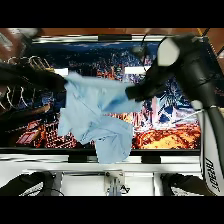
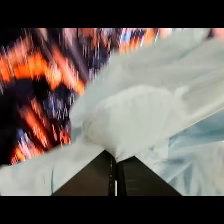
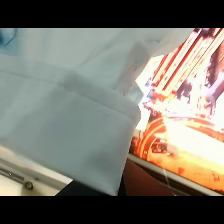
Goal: Fold the shirts.
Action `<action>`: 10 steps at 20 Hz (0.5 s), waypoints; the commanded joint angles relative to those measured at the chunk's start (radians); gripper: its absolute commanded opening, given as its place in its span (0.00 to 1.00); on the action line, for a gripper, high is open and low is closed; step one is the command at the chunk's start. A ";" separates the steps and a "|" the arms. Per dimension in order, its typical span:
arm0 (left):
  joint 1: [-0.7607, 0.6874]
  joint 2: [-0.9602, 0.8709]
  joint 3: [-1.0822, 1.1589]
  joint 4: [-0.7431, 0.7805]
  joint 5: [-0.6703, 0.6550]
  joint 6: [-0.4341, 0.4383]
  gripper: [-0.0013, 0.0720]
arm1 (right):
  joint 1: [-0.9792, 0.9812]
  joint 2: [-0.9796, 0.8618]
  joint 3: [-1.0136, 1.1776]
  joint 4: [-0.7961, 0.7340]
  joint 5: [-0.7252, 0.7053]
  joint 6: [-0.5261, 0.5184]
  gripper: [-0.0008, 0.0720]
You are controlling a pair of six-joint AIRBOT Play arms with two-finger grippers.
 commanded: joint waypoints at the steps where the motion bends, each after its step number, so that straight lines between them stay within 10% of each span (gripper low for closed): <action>1: -0.024 0.008 0.323 -0.036 -0.028 0.021 0.10 | -0.002 0.019 0.246 -0.043 0.007 0.098 0.10; 10: -0.068 -0.018 0.281 0.118 -0.348 -0.074 0.10 | -0.001 0.079 0.114 0.064 0.004 0.135 0.10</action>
